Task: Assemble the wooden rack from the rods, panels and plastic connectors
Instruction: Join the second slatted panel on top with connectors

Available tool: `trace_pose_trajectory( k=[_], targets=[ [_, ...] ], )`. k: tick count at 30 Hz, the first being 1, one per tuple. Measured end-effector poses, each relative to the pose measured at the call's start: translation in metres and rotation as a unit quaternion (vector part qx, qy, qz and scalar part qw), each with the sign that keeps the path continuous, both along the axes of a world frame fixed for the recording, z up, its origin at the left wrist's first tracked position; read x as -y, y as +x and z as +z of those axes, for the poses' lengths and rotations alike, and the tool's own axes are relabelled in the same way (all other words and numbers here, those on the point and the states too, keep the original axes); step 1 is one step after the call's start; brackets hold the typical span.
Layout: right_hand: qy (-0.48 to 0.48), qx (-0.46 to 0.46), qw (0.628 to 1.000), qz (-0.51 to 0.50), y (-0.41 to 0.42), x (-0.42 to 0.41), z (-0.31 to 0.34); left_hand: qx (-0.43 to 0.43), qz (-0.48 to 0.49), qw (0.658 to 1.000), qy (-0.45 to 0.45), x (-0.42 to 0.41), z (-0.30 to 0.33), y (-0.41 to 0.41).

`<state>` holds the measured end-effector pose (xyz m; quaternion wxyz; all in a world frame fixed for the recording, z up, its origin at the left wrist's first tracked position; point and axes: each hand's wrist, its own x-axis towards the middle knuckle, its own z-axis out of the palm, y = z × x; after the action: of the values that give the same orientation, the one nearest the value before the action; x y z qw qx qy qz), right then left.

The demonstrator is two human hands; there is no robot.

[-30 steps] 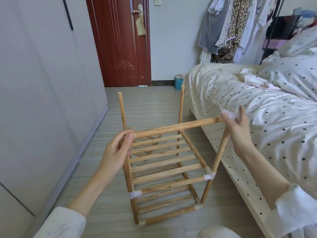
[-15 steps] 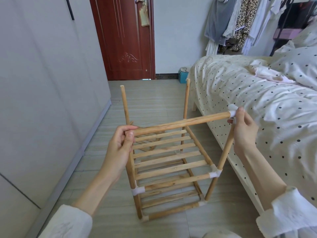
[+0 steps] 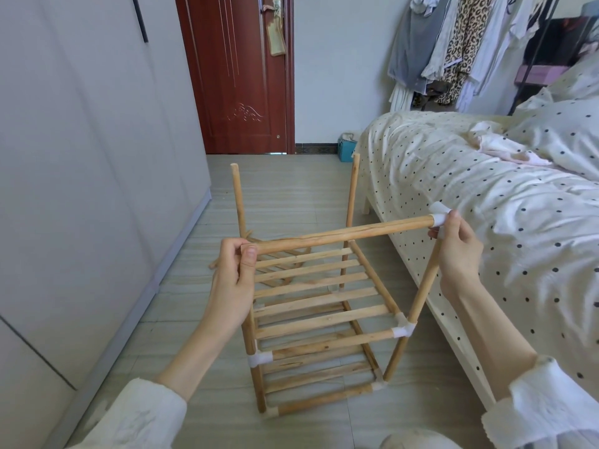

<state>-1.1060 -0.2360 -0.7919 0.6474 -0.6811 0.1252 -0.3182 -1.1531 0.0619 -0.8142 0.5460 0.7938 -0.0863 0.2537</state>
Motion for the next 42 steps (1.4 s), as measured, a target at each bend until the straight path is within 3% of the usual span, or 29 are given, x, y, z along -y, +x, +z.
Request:
trace_pose_trajectory(
  k=[5, 10, 13, 15, 19, 22, 25, 28, 29, 31, 38, 40, 42],
  targets=[
    [-0.065, -0.033, 0.997, 0.005, -0.004, -0.002, 0.000, 0.011, 0.031, 0.999, 0.027, 0.003, 0.003, 0.001],
    [-0.118, -0.096, 0.988, 0.000, -0.031, -0.028, -0.036, 0.004, 0.015, 1.000, -0.007, 0.005, 0.003, 0.003],
    [-0.179, -0.175, 0.965, 0.080, -0.059, -0.048, -0.059, -0.003, -0.027, 1.000, -0.012, 0.000, 0.006, 0.000],
    [-0.189, -0.217, 0.937, 0.199, -0.073, -0.058, -0.068, -0.004, -0.038, 0.999, 0.012, -0.010, 0.009, 0.000],
    [-0.274, -0.285, 0.847, 0.356, -0.073, -0.074, -0.074, -0.025, -0.063, 0.998, 0.019, -0.037, 0.008, -0.007],
    [-0.381, -0.294, 0.768, 0.423, -0.065, -0.101, -0.074, -0.053, -0.014, 0.998, -0.017, -0.067, -0.021, -0.021],
    [-0.500, -0.290, 0.649, 0.495, -0.061, -0.141, -0.079, -0.121, 0.072, 0.988, -0.061, -0.107, -0.080, -0.044],
    [-0.621, -0.240, 0.490, 0.563, -0.066, -0.189, -0.087, -0.229, 0.154, 0.959, -0.063, -0.149, -0.149, -0.073],
    [-0.643, -0.218, 0.451, 0.579, -0.068, -0.206, -0.091, -0.264, 0.177, 0.946, -0.065, -0.162, -0.172, -0.082],
    [-0.660, -0.182, 0.410, 0.603, -0.070, -0.241, -0.104, -0.334, 0.211, 0.918, -0.043, -0.185, -0.212, -0.098],
    [-0.633, -0.221, 0.402, 0.624, -0.046, -0.343, -0.240, -0.516, 0.233, 0.818, 0.105, -0.242, -0.323, -0.110],
    [-0.623, -0.266, 0.416, 0.607, -0.043, -0.349, -0.289, -0.547, 0.243, 0.780, 0.183, -0.258, -0.339, -0.108],
    [-0.624, -0.312, 0.407, 0.590, -0.045, -0.341, -0.329, -0.550, 0.249, 0.751, 0.268, -0.277, -0.348, -0.107]
  ],
)
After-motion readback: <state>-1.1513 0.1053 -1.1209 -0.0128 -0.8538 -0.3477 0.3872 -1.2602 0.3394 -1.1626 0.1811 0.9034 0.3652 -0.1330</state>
